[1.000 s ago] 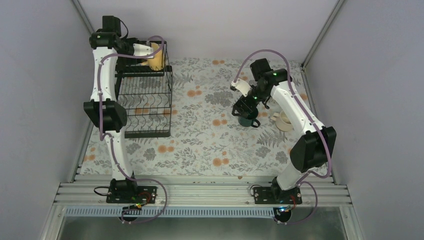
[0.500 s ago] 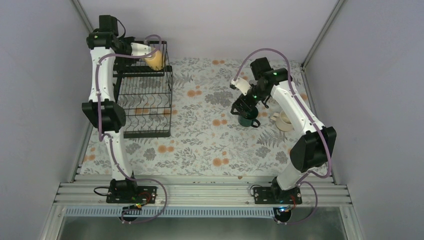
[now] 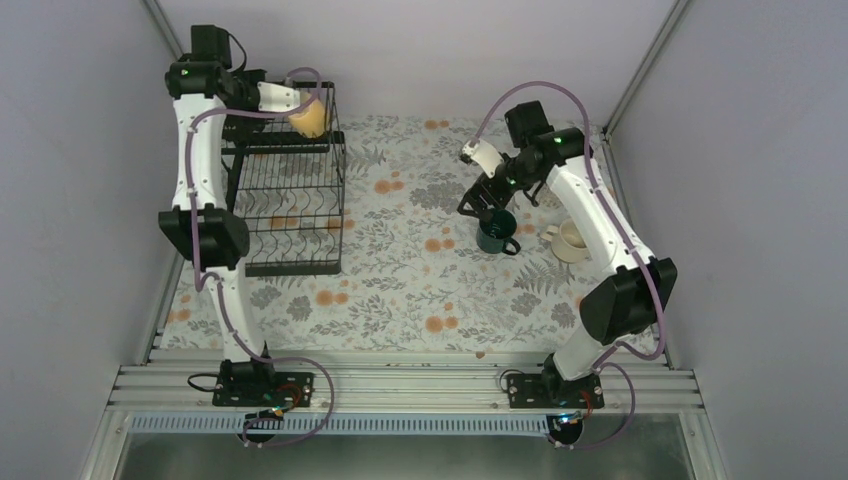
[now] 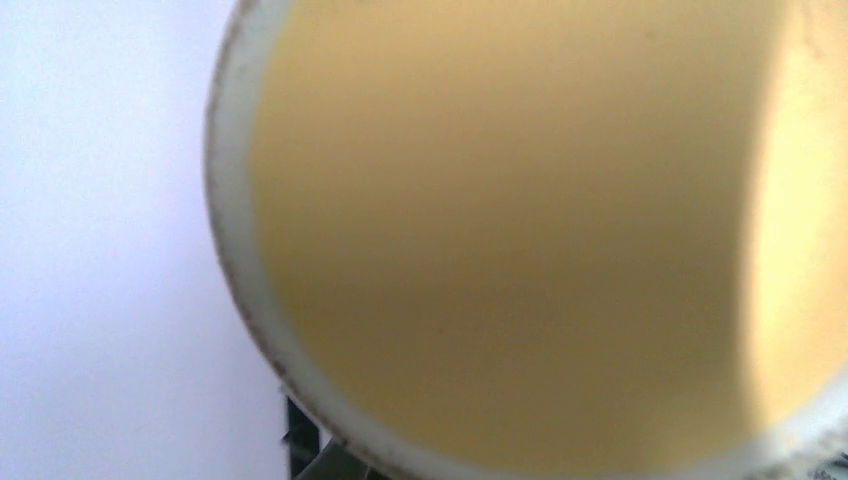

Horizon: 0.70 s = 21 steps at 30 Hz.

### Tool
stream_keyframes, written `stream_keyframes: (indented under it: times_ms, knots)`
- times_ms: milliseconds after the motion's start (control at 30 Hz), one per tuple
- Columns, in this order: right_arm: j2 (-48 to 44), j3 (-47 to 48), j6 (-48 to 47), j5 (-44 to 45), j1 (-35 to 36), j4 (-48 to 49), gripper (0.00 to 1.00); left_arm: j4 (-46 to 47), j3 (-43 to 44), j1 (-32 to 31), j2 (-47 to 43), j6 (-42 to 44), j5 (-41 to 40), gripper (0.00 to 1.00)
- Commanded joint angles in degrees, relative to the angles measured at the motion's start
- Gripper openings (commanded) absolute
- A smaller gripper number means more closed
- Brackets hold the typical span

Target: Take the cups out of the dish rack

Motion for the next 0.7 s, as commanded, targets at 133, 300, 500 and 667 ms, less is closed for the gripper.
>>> stream_keyframes:
  times_ms: [133, 300, 500, 667]
  knots:
    - [0.11, 10.66, 1.13, -8.22, -0.06, 0.93, 1.00, 13.01, -6.20, -1.92, -21.07, -10.21, 15.84, 0.02]
    - [2.73, 15.23, 0.93, -11.52, -0.04, 0.46, 1.00, 18.22, -8.13, -2.65, -25.82, -16.39, 19.50, 0.02]
    - [2.01, 17.43, 0.59, -29.77, -1.30, 5.00, 1.00, 29.46, -16.20, -4.11, -31.20, -37.45, 36.00, 0.02]
    - [4.38, 25.26, -2.31, -45.14, -1.84, 0.88, 1.00, 56.01, -38.99, -7.66, -39.25, -55.91, 40.47, 0.02]
